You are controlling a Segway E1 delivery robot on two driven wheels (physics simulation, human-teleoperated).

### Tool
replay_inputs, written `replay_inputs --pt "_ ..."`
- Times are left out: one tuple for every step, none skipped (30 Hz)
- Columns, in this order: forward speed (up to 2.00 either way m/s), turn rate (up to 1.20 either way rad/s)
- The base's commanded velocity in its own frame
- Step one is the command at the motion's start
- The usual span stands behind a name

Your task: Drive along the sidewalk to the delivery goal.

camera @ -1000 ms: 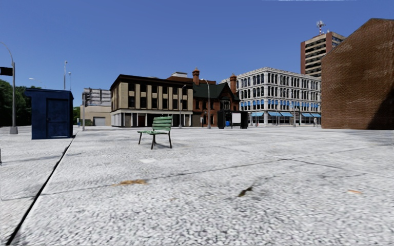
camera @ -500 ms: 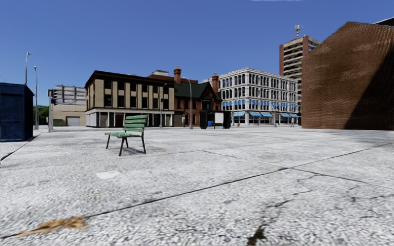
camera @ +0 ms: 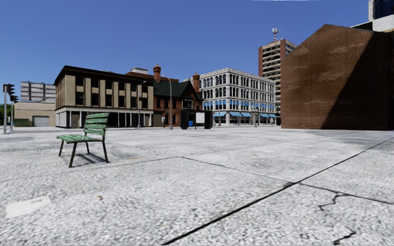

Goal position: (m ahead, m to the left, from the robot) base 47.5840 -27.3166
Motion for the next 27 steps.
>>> replay_inputs --pt "2.0 0.0" --pt "2.0 0.0" --pt "2.0 0.0" --pt "2.0 0.0" --pt "2.0 0.0" --pt "2.0 0.0" --pt "2.0 0.0" --pt "2.0 0.0" --pt "2.0 0.0" --pt "2.0 0.0" --pt "2.0 0.0" --pt "2.0 0.0" --pt "2.0 0.0" --pt "2.0 0.0" --pt "2.0 0.0" --pt "2.0 0.0" --pt "2.0 0.0" --pt "2.0 0.0" --pt "2.0 0.0" --pt "2.0 0.0" --pt "2.0 0.0" --pt "2.0 -0.01" --pt "2.0 -0.13" --pt "2.0 -0.17" --pt "2.0 -0.19" --pt "2.0 -0.21" --pt "2.0 -0.22"
